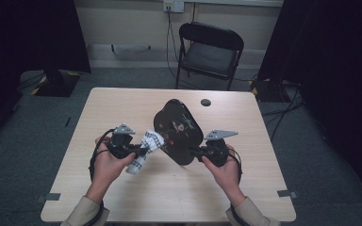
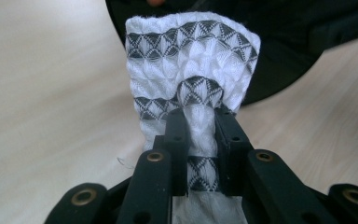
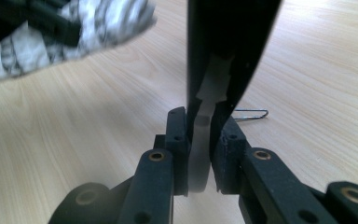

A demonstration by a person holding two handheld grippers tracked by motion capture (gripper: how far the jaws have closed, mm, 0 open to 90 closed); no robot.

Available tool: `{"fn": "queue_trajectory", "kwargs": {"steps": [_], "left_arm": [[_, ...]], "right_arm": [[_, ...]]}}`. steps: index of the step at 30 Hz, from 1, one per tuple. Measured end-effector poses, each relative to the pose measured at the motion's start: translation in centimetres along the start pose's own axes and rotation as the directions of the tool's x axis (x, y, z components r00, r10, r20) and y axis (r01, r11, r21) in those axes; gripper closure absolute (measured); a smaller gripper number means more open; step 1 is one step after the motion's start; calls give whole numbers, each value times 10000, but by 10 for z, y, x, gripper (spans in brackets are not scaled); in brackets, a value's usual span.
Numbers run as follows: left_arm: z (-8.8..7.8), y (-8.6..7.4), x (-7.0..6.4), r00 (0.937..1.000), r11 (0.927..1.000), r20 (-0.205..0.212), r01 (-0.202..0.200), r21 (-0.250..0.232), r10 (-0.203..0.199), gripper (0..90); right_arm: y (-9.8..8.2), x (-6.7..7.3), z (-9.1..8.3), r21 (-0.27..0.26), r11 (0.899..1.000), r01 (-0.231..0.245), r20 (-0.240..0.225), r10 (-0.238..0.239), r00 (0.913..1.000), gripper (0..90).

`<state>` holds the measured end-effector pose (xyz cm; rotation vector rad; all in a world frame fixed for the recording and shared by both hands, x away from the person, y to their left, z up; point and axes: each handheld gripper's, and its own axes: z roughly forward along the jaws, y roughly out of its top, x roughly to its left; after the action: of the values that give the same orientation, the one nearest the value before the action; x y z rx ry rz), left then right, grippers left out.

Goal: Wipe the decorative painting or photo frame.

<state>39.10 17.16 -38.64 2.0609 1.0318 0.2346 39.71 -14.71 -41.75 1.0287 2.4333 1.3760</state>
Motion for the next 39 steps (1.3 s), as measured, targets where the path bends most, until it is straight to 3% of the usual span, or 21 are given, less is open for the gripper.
{"fn": "queue_trajectory", "kwargs": {"steps": [9,15,27,32,39], "left_arm": [[-7,47,-4,9975,9958,-485,-548,-732,514,777],[-4,64,-2,9964,9900,-696,-562,-1293,475,776],[30,44,11,9975,9983,-669,-269,-525,233,777],[46,36,15,9976,9993,-674,103,-360,-127,778],[60,25,19,9973,9995,-688,281,170,-268,780]], "right_arm": [[-1,2,-2,172,9998,-66,50,65,10000,794],[-1,1,-4,146,9999,-23,-4,23,10000,794],[0,-3,-4,172,9998,101,-96,-100,9999,794],[0,-4,-4,201,9997,154,-144,-151,9998,794],[0,-6,-5,202,9997,132,-150,-129,9998,794]]}}
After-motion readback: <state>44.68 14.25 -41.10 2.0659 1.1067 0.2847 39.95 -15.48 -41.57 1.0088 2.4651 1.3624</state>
